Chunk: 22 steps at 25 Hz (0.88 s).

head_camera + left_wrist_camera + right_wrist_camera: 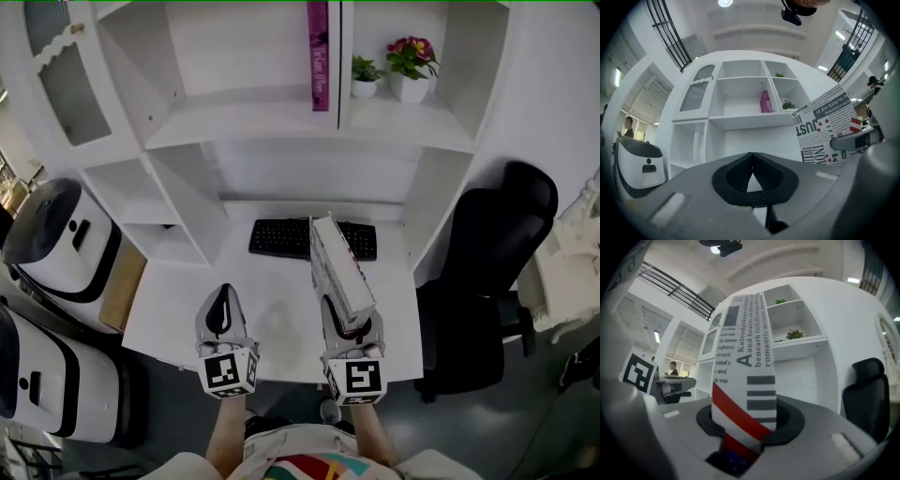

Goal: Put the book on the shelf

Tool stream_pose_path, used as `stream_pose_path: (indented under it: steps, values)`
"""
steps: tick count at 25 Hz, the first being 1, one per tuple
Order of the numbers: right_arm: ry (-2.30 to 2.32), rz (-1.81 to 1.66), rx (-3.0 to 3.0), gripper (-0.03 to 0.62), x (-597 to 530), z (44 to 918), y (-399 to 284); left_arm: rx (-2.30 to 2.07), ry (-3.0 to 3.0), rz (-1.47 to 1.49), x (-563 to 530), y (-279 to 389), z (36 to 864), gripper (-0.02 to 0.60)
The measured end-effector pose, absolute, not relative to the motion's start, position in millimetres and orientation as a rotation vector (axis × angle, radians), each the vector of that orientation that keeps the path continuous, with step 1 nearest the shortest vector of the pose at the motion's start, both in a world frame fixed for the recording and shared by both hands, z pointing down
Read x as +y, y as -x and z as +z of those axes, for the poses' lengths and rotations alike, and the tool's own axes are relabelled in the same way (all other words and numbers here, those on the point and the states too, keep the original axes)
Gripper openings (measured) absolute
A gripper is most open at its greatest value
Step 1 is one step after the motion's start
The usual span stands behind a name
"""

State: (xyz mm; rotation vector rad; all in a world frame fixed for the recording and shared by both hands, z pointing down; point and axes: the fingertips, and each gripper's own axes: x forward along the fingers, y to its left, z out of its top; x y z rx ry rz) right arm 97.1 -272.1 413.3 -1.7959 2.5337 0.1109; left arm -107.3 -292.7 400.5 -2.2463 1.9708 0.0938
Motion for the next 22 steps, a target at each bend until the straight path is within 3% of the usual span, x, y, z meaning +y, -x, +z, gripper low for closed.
stream_pose_path:
  steps: [9,22]
  values:
    - [2.090,0.081,2.259,0.158,-245.2,405.6,-89.7,1.673,2.366,0.067,-295.5,125.0,380.0,0.002]
    - [2.158,0.166,2.146,0.158,-198.9,372.7,2.4,1.665,2.421,0.193,-288.3,220.7,343.4,0.002]
